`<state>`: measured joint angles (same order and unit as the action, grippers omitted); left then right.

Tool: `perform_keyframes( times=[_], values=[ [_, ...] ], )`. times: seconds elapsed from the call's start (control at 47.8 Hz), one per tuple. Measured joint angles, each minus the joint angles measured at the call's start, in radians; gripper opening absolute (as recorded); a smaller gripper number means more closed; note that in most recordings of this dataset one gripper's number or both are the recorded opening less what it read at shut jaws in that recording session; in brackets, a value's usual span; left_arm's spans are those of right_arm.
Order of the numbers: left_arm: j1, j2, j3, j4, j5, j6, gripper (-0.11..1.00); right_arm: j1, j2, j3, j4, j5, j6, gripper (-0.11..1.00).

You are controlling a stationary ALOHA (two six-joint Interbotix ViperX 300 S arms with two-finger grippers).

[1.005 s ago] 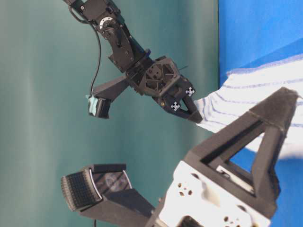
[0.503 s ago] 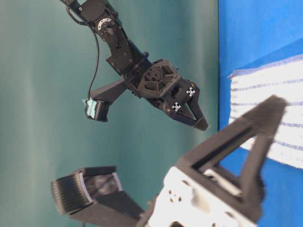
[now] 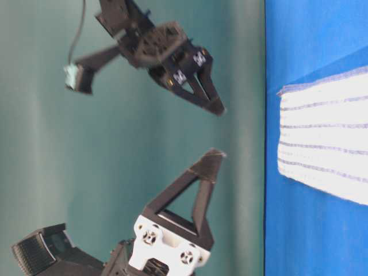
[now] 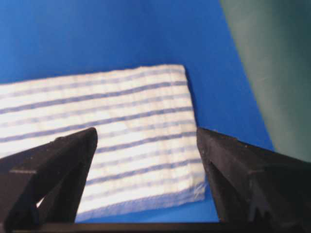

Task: Fold the blue towel.
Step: 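Release the strip and move both grippers to its top end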

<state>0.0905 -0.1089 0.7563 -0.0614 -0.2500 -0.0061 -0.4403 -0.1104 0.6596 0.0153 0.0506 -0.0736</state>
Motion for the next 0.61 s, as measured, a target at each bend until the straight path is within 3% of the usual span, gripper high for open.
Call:
perform_keyframes(
  times=[0.168, 0.44, 0.607],
  values=[
    [0.069, -0.009, 0.000, 0.002, 0.011, 0.063, 0.55, 0.049, -0.095, 0.080, 0.021, -0.003, 0.003, 0.89],
    [0.075, -0.018, 0.008, 0.002, 0.080, 0.064, 0.55, 0.138, -0.172, 0.153, 0.066, -0.003, 0.005, 0.88],
    [0.075, -0.021, 0.014, 0.002, 0.094, 0.066, 0.55, 0.144, -0.172, 0.155, 0.071, -0.003, 0.006, 0.88]
  ],
)
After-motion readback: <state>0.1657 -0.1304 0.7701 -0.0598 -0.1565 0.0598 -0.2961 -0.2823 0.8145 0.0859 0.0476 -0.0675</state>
